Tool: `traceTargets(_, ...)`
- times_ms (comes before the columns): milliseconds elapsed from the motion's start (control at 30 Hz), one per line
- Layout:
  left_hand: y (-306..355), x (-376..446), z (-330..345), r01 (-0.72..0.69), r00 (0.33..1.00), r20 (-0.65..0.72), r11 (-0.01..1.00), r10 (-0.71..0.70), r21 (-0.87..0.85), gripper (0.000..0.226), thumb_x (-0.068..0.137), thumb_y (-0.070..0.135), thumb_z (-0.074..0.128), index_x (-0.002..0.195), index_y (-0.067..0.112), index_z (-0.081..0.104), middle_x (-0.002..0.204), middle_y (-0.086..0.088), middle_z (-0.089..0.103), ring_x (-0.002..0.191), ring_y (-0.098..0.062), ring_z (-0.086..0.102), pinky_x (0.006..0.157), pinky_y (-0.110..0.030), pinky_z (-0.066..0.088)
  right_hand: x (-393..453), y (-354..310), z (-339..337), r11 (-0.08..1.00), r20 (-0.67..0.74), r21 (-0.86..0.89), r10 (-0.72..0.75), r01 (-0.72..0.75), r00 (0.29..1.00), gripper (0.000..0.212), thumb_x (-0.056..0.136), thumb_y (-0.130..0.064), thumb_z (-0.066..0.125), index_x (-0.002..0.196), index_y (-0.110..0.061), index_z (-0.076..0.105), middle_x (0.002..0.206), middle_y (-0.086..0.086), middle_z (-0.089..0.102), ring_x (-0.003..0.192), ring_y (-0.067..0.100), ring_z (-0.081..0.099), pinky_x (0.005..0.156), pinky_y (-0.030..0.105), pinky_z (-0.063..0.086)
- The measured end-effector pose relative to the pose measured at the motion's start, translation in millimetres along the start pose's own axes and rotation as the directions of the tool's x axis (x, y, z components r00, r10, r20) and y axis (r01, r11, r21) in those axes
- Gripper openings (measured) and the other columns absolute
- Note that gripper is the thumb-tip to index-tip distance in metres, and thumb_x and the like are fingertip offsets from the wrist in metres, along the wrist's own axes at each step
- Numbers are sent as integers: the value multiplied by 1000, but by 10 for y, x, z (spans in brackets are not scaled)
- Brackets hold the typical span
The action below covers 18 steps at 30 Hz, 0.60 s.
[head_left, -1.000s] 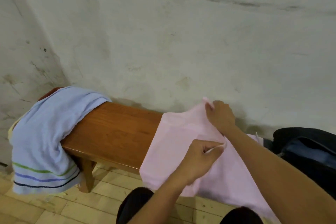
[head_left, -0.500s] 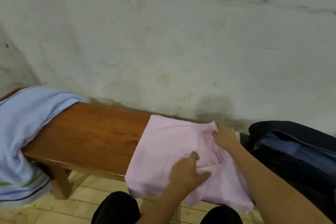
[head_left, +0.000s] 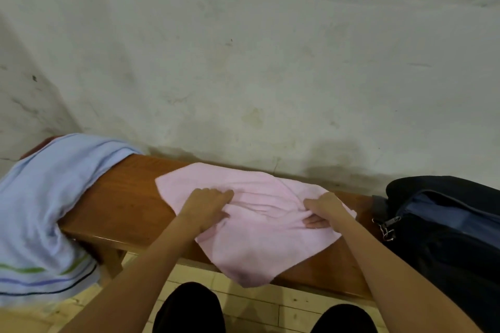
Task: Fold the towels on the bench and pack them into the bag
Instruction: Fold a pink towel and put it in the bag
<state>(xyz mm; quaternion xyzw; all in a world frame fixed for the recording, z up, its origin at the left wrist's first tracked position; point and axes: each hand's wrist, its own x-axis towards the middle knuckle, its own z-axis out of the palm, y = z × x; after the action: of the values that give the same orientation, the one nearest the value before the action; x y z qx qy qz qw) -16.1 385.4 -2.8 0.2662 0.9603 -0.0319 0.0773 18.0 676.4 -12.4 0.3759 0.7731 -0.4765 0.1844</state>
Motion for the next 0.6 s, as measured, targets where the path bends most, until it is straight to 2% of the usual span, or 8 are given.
traceTargets(67,5,-65,-13,-24,1000,13,997,24,69,24,99,33,47,122,23,48,117,-5,64,101,-27,62,85,-34,47,-35,-11,-8,999,-2,-37,12,-12,1000,25,93,-17,58,105,5,60,69,16,72,50,18,69,47,26,56)
traceTargets(133,48,-172,-11,-35,999,35,999,35,24,22,99,34,48,118,24,48,116,-4,63,100,-25,61,83,-33,45,-64,-9,-46,997,-3,-74,27,-27,1000,19,92,-14,56,98,2,62,66,14,71,49,17,67,52,28,59)
traceTargets(233,163,-344,-3,-28,1000,-7,995,27,-98,18,97,45,47,101,28,44,108,-1,65,92,-23,60,77,-33,45,-49,56,-140,992,-43,-121,18,-23,999,13,90,-7,54,97,1,61,71,14,68,62,20,67,67,33,62)
traceTargets(333,405,-451,85,-34,999,-30,978,28,-208,28,96,57,45,95,29,44,100,2,65,81,-17,54,72,-29,43,-29,137,-241,991,-94,-129,13,-26,995,18,91,0,51,107,0,60,90,14,62,79,24,61,59,31,58)
traceTargets(367,491,-471,143,-25,1000,-23,968,19,-248,32,94,61,44,93,29,43,96,3,63,78,-15,52,70,-28,42,-37,159,-262,994,-109,-109,16,-28,994,18,93,2,50,108,0,59,93,14,60,82,25,59,61,31,57)
traceTargets(467,636,-471,340,46,999,29,942,-39,-334,41,89,69,46,95,28,43,90,7,56,79,-14,56,71,-26,46,-37,211,-312,998,-160,5,61,-61,985,13,97,2,47,106,-2,54,92,12,52,83,29,52,84,43,59)
traceTargets(500,636,-467,389,63,998,39,939,-52,-338,43,87,70,47,96,28,44,92,7,56,82,-15,58,74,-28,49,-49,231,-336,996,-174,56,76,-67,982,13,97,3,45,106,-2,52,93,12,50,83,29,50,84,45,58)
traceTargets(600,569,-460,413,45,998,61,938,-26,-344,44,87,65,53,109,26,51,107,4,61,92,-18,60,79,-30,49,-94,287,-445,972,-212,224,113,-64,971,16,97,6,43,107,-3,51,97,13,48,79,30,47,64,42,56)
